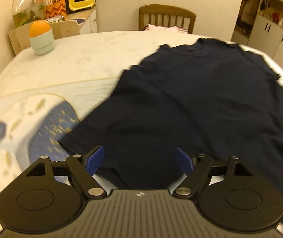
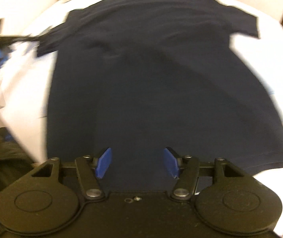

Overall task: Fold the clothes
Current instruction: 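Release the shirt with the right gripper and withdraw both grippers, then grasp the navy shirt hem with both grippers and pull it straight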

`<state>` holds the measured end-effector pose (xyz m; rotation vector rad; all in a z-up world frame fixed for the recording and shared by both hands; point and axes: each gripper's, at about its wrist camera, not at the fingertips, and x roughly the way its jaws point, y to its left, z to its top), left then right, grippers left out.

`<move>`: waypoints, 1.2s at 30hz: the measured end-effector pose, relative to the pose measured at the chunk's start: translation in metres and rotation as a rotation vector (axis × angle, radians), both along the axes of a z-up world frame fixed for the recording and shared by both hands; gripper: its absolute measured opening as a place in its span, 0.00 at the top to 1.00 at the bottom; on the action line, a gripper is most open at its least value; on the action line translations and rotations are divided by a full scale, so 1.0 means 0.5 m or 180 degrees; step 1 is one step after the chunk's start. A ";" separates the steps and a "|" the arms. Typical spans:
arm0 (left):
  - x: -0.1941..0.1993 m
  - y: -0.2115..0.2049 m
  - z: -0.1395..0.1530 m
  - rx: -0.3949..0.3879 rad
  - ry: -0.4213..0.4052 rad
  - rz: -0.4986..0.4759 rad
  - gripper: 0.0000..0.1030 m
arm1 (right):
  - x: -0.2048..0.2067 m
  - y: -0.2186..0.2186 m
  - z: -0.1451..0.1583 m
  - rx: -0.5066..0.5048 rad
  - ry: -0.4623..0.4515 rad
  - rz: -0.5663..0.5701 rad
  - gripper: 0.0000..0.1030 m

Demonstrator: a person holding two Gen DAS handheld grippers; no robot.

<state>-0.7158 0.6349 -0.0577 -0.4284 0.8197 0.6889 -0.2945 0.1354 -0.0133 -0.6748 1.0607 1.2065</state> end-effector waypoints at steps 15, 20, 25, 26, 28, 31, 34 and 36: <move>0.121 -0.421 -0.042 -0.1186 -0.0129 0.0578 0.23 | 0.408 -0.045 -0.063 0.0225 -0.0211 -0.0083 0.00; 0.157 -0.501 -0.065 -0.1316 -0.0092 0.0877 0.23 | 0.422 -0.042 -0.078 0.0216 -0.0220 0.0192 0.00; 0.202 -0.532 -0.067 -0.1233 -0.0012 0.1079 0.19 | 0.429 -0.040 -0.085 0.0250 -0.0203 0.0375 0.00; 0.212 -0.536 -0.067 -0.1228 0.0010 0.1118 0.19 | 0.430 -0.039 -0.087 0.0256 -0.0200 0.0412 0.00; 0.233 -0.545 -0.067 -0.1160 0.0090 0.1155 0.19 | 0.427 -0.038 -0.092 0.0256 -0.0242 0.0481 0.00; 0.249 -0.562 -0.063 -0.0976 0.0202 0.1198 0.41 | 0.428 -0.039 -0.096 0.0248 -0.0249 0.0534 0.00; 0.251 -0.569 -0.062 -0.0860 0.0348 0.1274 0.91 | 0.441 -0.035 -0.104 0.0252 -0.0235 0.0509 0.00; 0.243 -0.567 -0.062 -0.0825 0.0371 0.1311 0.94 | 0.452 -0.031 -0.108 0.0271 -0.0153 0.0444 0.00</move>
